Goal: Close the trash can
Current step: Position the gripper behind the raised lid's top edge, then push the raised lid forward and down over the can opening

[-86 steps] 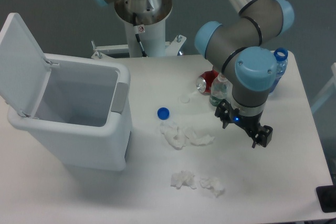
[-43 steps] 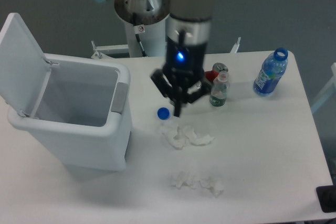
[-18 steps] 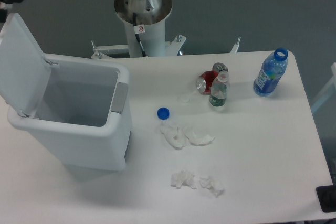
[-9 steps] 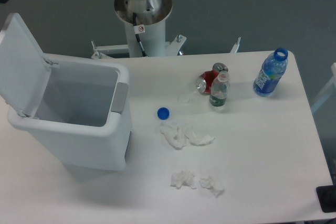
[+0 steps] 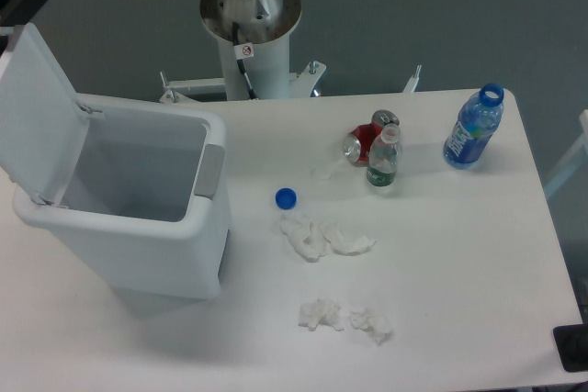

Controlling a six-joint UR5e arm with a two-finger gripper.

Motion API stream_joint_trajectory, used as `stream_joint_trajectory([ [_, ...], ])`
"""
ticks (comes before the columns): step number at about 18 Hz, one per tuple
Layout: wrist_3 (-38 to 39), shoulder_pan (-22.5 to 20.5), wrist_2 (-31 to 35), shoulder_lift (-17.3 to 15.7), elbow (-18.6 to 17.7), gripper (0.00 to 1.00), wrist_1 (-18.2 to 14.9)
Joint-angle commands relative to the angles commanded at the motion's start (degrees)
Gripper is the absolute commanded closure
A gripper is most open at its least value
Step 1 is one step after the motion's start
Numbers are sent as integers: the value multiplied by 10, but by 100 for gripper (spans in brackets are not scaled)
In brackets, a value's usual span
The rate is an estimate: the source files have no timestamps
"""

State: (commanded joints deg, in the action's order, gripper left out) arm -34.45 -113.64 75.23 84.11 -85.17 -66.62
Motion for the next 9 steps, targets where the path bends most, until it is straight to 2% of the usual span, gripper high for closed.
stream_joint_trajectory([
  [5, 1, -3, 23, 0, 1, 100, 1],
  [9, 1, -23, 26, 0, -4, 100, 3],
])
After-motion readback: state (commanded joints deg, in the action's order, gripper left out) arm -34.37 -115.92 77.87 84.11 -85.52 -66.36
